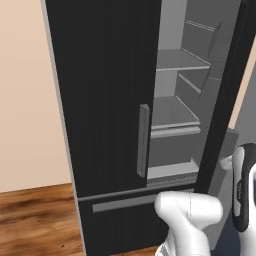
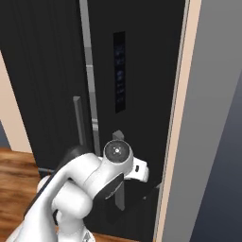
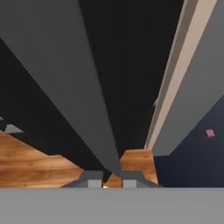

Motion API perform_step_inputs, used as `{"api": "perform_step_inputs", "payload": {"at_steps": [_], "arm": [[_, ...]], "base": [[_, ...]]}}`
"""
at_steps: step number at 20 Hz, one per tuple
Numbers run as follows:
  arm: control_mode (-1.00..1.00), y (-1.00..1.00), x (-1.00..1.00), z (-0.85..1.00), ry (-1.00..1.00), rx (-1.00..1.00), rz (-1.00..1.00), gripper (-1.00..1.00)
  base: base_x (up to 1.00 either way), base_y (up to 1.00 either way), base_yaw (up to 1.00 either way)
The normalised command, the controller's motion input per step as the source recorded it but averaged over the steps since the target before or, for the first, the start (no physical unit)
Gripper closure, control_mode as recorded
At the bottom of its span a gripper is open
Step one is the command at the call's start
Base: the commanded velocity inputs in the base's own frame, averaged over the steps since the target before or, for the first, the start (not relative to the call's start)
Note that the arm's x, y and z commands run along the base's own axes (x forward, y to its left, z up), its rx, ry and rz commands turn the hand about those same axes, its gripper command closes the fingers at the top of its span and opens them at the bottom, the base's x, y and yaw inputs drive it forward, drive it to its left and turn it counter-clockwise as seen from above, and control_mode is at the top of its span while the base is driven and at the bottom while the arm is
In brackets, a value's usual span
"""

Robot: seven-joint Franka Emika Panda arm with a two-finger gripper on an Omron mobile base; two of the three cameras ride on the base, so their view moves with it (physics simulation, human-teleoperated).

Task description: Retrieve a lemon from the fridge and place it on the cutting board with the fish.

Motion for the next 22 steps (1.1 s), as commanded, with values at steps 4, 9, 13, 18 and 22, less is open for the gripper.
{"api": "perform_step_inputs", "payload": {"at_steps": [4, 9, 13, 18, 22], "arm": [[-1.00, 0.07, -0.59, 0.17, 0.06, -0.16, -0.12, -1.00], [-1.00, 0.20, -0.95, 0.27, 0.06, -0.24, -0.24, -1.00], [-1.00, 0.96, -0.76, 0.52, 0.12, -0.35, -0.11, -1.00], [-1.00, 1.00, -0.11, 0.58, 0.17, -0.43, -0.01, -1.00], [-1.00, 1.00, 0.08, -0.23, 0.00, -0.13, -0.13, -1.00]], "base": [[0.00, 0.00, 0.00], [0.00, 0.00, 0.00], [0.00, 0.00, 0.00], [0.00, 0.00, 0.00], [0.00, 0.00, 0.00]]}}
